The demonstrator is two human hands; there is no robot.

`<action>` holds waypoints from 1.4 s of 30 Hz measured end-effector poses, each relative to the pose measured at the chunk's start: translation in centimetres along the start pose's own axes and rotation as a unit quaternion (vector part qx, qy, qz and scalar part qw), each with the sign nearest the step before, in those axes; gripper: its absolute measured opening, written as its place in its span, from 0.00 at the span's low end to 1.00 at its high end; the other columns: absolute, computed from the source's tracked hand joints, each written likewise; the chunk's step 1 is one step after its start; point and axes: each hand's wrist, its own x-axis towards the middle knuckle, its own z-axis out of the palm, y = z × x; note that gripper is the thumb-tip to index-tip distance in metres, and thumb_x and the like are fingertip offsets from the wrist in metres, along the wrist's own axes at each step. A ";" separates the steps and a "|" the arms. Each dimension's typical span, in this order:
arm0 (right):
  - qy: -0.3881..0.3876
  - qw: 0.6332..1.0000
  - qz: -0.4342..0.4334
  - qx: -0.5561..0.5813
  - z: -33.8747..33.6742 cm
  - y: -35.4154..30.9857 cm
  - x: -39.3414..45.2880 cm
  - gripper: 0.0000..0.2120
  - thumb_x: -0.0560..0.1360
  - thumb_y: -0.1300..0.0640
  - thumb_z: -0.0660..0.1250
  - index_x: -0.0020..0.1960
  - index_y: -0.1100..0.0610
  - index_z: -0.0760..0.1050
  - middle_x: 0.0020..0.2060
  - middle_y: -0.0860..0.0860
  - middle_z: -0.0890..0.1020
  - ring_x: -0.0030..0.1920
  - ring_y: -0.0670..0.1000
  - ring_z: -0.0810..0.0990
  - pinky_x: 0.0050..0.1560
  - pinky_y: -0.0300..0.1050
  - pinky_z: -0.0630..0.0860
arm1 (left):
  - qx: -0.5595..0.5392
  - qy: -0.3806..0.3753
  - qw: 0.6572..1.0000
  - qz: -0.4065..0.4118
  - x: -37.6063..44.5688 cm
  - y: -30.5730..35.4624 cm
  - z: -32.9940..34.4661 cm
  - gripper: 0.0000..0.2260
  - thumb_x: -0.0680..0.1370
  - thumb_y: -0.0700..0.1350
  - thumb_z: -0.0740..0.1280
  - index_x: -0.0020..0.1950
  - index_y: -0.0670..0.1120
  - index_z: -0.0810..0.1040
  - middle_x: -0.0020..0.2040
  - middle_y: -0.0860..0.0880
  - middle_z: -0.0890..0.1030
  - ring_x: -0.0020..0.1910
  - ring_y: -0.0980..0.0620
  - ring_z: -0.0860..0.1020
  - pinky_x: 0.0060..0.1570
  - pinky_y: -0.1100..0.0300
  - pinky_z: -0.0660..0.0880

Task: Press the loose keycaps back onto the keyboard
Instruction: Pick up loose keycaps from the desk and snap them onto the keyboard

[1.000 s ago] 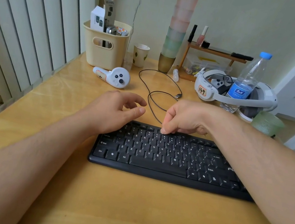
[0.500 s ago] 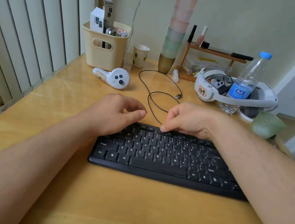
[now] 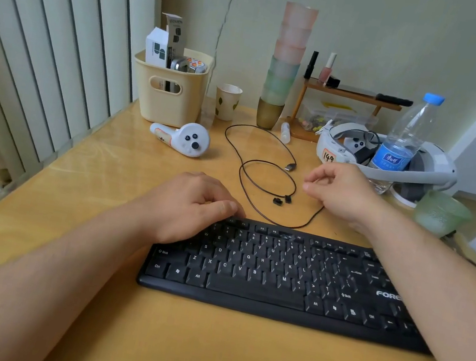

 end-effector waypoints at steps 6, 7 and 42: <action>-0.080 0.979 -0.097 -0.160 2.4 -1.1 -0.9 0.09 0.76 0.51 0.76 0.55 0.44 0.84 0.46 0.41 0.83 0.48 0.44 0.80 0.53 0.44 0.77 | 0.011 -0.002 1.000 0.017 0.0 0.2 -0.1 0.19 0.79 0.61 0.57 0.52 0.60 0.88 0.53 0.61 0.83 0.59 0.63 0.76 0.65 0.60 0.71; -0.077 0.973 -0.111 -0.189 2.9 -1.3 -0.8 0.08 0.76 0.50 0.75 0.55 0.44 0.84 0.46 0.41 0.83 0.48 0.46 0.80 0.54 0.45 0.78 | 0.012 -0.001 1.000 0.018 0.0 0.2 -0.1 0.20 0.79 0.63 0.56 0.52 0.60 0.87 0.53 0.61 0.83 0.59 0.63 0.76 0.65 0.60 0.71; -0.115 0.929 -0.038 0.349 5.1 -5.0 -8.3 0.05 0.80 0.64 0.69 0.50 0.59 0.83 0.35 0.52 0.85 0.36 0.47 0.81 0.38 0.38 0.79 | -0.097 0.150 0.984 0.013 -0.7 2.0 0.2 0.07 0.75 0.48 0.79 0.48 0.57 0.84 0.43 0.61 0.85 0.49 0.58 0.82 0.53 0.68 0.75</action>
